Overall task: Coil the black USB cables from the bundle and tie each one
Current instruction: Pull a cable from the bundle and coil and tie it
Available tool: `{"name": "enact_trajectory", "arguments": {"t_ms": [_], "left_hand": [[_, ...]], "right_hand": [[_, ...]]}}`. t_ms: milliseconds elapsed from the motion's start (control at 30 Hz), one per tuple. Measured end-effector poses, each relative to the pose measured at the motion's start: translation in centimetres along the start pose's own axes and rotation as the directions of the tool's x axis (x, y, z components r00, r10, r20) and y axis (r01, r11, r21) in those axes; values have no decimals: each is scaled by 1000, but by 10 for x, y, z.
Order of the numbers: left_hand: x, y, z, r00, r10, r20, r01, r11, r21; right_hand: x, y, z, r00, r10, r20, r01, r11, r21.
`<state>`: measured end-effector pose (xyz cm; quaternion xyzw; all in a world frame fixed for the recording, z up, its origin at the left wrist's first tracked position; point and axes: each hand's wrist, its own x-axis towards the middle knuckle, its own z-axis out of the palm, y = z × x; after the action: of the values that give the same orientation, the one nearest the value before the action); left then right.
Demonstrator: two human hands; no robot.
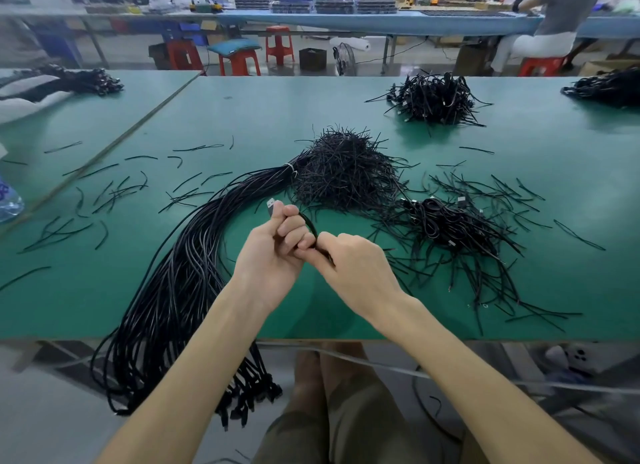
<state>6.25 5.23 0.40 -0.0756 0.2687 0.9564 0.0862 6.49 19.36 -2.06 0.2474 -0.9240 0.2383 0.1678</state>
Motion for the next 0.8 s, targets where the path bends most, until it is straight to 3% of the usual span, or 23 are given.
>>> {"name": "enact_trajectory", "arguments": {"t_ms": [233,333,433,533,667,800], "left_hand": [[8,-11,-11,997,77,-2,-75,984,160],[5,-17,-12,995,70,71,-86,967,241],[2,-12,-13,992,69,110,-105,923,369],[-3,-2,-15,983,72,166,-160,777,609],[-6,-4,-17,960,230,161,-255,469,845],[-2,2,-24,952,295,82,-211,437,874]], "right_hand": [[5,-9,-2,964,129,233,-213,898,386],[10,-11,0,965,188,181,-256,813,524],[9,-9,-1,964,235,123,-264,797,543],[6,-4,-1,973,224,58,-222,835,503],[5,-2,0,982,189,28,-179,858,482],[5,6,0,984,179,23,-176,918,355]]}}
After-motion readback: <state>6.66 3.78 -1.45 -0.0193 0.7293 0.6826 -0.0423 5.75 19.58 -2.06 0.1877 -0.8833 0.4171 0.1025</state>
